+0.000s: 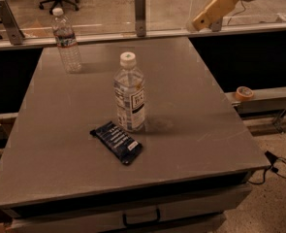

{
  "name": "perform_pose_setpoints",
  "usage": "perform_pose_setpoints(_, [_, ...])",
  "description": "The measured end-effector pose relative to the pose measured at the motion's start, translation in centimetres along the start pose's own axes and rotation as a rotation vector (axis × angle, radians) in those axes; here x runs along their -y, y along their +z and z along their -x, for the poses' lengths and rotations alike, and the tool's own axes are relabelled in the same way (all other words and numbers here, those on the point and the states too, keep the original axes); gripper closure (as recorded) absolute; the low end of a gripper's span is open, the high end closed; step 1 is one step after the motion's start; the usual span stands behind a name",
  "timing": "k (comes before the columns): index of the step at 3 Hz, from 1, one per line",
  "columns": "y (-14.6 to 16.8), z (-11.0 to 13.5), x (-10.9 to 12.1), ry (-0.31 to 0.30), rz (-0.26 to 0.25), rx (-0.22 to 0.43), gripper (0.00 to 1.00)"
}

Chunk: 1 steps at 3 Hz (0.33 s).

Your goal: Move blue plastic bottle near rxbar blueberry

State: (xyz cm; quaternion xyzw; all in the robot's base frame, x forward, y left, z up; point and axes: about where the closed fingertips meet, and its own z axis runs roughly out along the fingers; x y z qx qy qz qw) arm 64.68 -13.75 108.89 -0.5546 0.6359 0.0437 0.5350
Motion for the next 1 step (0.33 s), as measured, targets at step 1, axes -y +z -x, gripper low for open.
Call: perform_pose_setpoints(1, [0.38, 0.18, -0.43, 0.005, 0.013, 0.009, 0.00])
